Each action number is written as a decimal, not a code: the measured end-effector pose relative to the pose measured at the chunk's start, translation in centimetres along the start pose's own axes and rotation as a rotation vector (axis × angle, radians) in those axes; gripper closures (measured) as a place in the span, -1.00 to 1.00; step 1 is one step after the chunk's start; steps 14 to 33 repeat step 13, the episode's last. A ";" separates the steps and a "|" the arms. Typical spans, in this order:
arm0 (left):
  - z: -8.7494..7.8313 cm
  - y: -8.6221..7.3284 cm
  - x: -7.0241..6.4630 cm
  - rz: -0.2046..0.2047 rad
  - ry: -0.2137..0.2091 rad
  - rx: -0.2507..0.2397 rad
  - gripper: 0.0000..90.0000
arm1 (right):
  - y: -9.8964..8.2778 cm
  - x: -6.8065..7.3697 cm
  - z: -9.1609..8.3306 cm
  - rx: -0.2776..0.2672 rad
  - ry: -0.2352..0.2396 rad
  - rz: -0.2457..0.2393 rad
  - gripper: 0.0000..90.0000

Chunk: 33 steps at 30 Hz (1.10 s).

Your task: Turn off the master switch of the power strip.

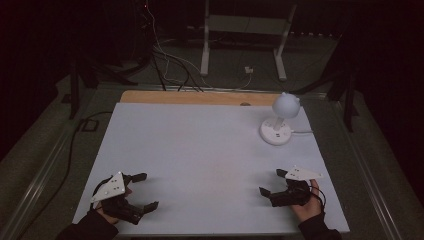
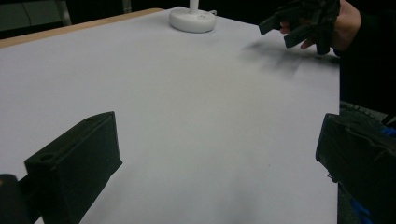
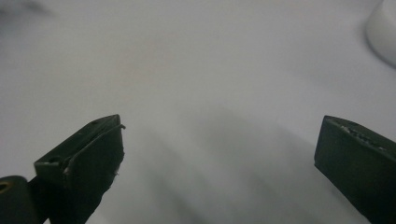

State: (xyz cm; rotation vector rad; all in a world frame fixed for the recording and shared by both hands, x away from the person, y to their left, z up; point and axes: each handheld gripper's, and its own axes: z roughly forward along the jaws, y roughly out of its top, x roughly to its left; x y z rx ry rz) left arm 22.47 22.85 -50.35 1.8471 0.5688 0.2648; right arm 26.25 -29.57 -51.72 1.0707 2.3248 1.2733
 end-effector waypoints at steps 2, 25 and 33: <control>0.0 0.0 0.0 0.000 -0.001 0.000 -0.99 | -0.4 0.0 0.0 0.017 0.003 -0.003 -0.97; 0.1 0.0 0.0 0.000 -0.005 0.002 -0.99 | -0.6 0.1 0.5 0.058 -0.012 -0.062 -0.97; 0.1 0.0 0.0 0.000 -0.005 0.002 -0.99 | -0.6 0.1 0.5 0.058 -0.012 -0.062 -0.97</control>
